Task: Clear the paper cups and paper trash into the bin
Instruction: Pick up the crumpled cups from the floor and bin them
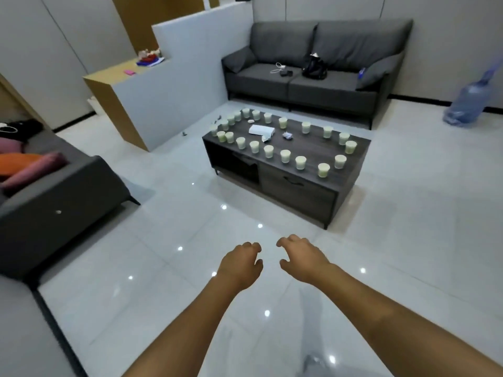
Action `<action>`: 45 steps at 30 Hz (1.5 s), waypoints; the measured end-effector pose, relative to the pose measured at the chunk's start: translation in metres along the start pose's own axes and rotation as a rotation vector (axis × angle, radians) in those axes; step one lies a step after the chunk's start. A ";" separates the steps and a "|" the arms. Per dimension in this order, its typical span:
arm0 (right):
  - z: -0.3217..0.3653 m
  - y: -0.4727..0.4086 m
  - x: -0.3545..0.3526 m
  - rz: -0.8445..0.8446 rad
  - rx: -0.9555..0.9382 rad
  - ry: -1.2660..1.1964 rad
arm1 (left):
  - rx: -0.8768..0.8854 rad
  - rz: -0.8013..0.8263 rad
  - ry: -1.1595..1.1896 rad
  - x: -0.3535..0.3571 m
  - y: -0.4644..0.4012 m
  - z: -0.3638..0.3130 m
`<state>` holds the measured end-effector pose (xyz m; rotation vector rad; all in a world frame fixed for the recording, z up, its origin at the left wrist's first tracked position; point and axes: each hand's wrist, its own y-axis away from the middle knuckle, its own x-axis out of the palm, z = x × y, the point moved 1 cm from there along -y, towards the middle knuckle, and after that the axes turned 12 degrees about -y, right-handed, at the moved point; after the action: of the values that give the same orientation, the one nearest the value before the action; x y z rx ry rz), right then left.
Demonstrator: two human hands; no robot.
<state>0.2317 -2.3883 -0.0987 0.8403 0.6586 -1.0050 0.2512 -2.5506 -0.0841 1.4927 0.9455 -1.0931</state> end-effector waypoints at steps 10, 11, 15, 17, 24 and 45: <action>0.042 -0.265 -0.053 0.114 -0.099 0.065 | -0.200 0.027 0.136 -0.054 -0.199 0.122; 0.049 -0.291 -0.060 0.122 -0.108 0.066 | -0.220 0.031 0.145 -0.062 -0.216 0.136; 0.090 -0.388 -0.078 0.145 -0.157 0.065 | -0.304 0.024 0.199 -0.092 -0.277 0.198; 0.112 -0.433 -0.077 0.168 -0.194 0.072 | -0.344 0.027 0.214 -0.101 -0.306 0.234; 0.197 -0.610 -0.060 0.224 -0.253 0.078 | -0.398 0.025 0.258 -0.129 -0.425 0.380; 0.379 -1.143 -0.112 0.252 -0.143 0.020 | -0.400 0.100 0.358 -0.246 -0.840 0.746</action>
<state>-0.8198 -2.9845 -0.1462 0.7866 0.6166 -0.7147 -0.7349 -3.1418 -0.1322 1.4016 1.2386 -0.5281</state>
